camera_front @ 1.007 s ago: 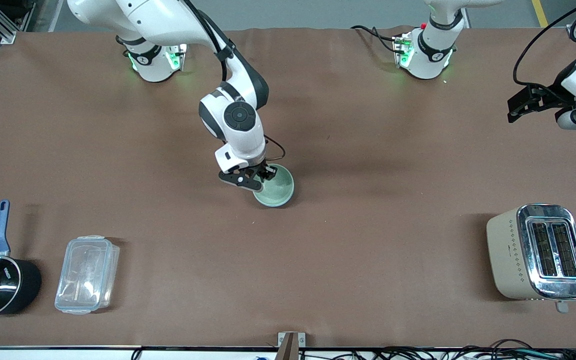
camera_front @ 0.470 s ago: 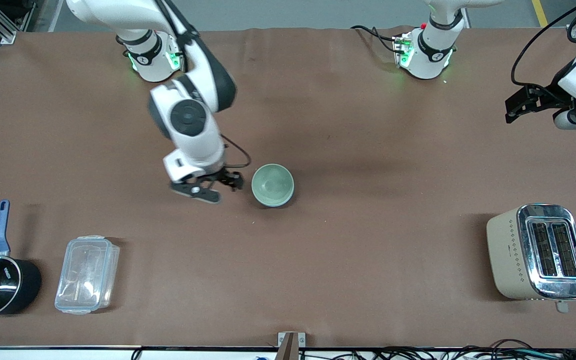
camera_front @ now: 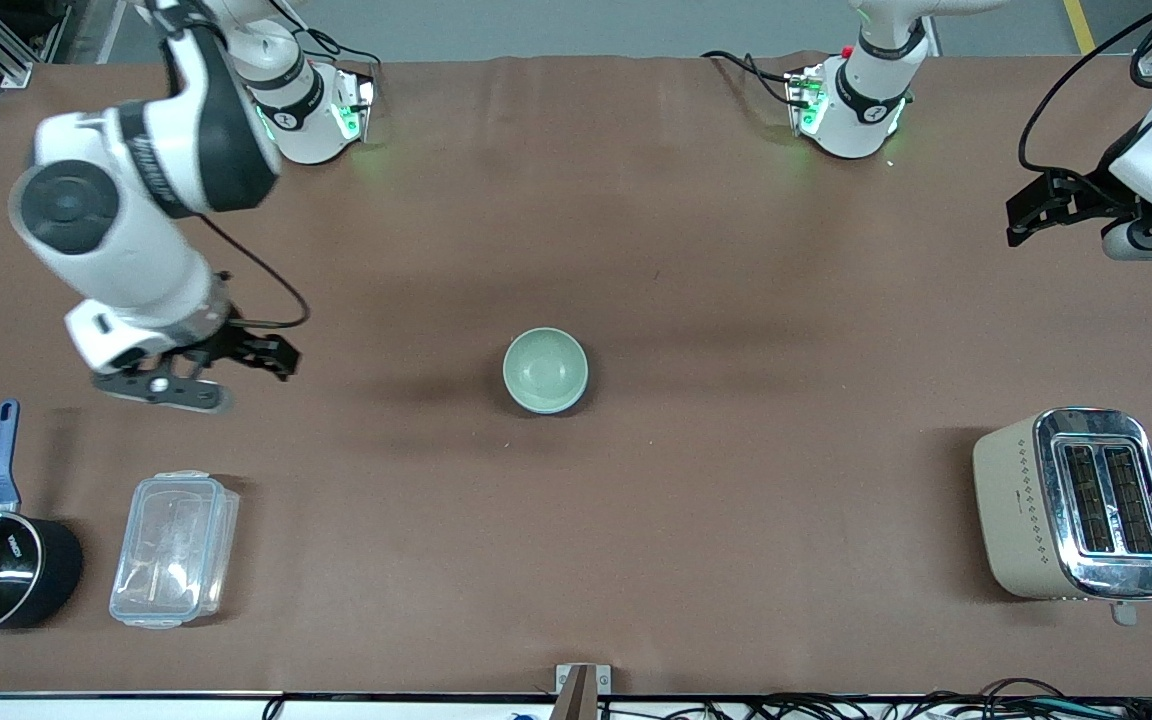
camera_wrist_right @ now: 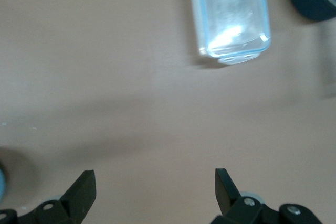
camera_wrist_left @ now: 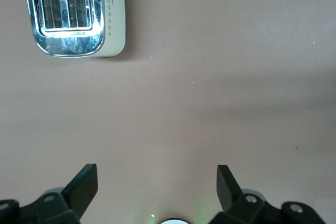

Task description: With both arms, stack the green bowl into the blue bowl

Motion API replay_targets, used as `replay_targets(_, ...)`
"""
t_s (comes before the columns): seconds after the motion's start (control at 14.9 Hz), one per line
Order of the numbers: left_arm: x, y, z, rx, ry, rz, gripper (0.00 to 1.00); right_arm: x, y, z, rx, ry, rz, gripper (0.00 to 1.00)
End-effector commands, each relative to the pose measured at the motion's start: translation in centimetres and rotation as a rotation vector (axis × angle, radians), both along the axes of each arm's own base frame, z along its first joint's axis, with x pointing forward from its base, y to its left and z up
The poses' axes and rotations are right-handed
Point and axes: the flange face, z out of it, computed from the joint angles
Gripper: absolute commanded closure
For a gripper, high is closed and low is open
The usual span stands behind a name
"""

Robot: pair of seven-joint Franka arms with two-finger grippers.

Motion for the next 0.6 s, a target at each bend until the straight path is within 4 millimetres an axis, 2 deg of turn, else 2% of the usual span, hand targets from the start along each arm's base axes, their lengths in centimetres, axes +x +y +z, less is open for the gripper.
replay_targets(0.0,-0.5,-0.6,0.7,-0.006,-0.013,-0.028,0.00,-2.4,-5.8,2.5,-0.010,0.035,0.069,0.00)
replay_targets(0.2,-0.6,-0.5,0.4,-0.005,-0.002,-0.028,0.00,-4.3,-10.1,5.5,-0.004,0.065,0.101,0.00)
replay_targets(0.34,-0.6,-0.6,0.6,-0.005,-0.005,-0.029,0.00,-5.3,-11.2,7.3,0.028,0.063,0.129,0.00)
replay_targets(0.54,-0.6,-1.3,0.8,-0.008,-0.009,-0.046,0.00,-6.2,-15.0,9.7,0.115,0.034,0.146,0.00)
